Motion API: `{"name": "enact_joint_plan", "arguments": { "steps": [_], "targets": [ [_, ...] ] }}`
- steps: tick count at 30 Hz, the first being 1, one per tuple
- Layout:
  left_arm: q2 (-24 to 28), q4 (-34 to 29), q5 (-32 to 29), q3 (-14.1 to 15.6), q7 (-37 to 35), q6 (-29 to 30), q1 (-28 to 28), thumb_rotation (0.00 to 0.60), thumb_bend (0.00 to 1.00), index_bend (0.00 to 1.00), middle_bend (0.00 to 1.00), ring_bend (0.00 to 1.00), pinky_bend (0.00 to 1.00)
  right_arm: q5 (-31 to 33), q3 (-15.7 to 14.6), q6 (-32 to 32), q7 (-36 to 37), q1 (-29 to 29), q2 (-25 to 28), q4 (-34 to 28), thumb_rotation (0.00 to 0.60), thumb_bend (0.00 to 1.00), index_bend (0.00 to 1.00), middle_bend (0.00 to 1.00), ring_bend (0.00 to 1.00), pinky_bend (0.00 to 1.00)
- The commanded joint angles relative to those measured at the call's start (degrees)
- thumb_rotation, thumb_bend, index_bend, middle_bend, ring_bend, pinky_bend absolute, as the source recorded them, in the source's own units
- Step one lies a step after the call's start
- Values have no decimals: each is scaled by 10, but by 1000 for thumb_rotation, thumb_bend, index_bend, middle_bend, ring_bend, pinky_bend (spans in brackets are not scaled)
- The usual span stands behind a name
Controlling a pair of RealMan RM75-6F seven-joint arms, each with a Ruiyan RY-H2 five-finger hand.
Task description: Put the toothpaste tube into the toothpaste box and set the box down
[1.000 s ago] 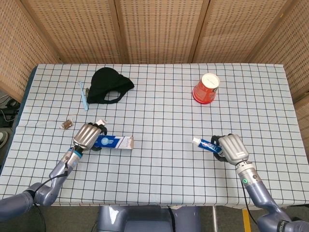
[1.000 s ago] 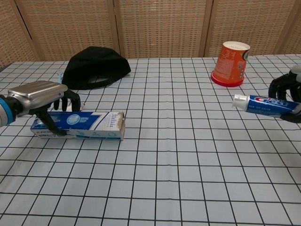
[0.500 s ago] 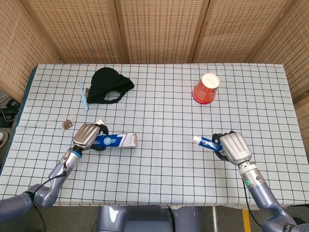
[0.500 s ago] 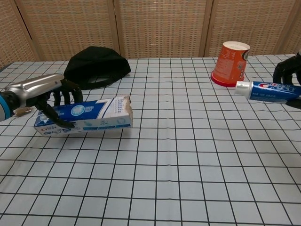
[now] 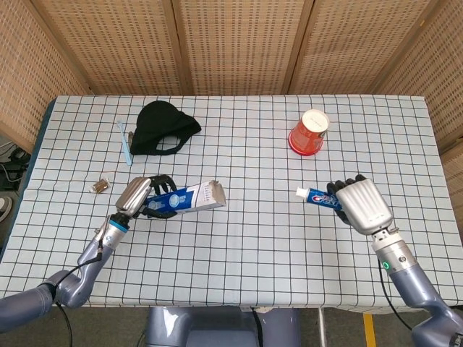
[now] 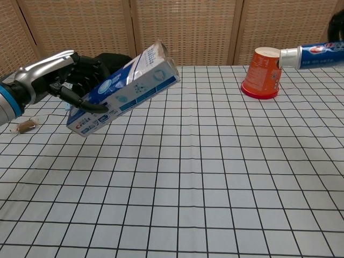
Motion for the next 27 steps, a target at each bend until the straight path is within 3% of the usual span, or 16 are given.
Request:
{"name": "enact_joint_plan", "arguments": {
  "steps": [1,7,15,27],
  "targets": [
    [-26,15,7,-8,-42,7,-15,600,51,529,467,471,529,-1,23,1,-28,12,48,-35,600,631,666,658,637,578],
    [-60,28,-2,-22,-68,-17,-48,600,147,530,467,471,530,45,55,-15,-43,30,108,-81,600,631,668,661,640,586],
    [-72,35,-5,-25,-72,-28,-68,600,123,530,467,471,530,51,63,-41,-52,49,138,-102,600,632,672,664,642,587],
    [-80,52,-19,-29,-74,-42,-85,600,118,530,467,471,530,45,59,-87,-86,89,132,-140,600,642,673,664,644,587]
  ]
}}
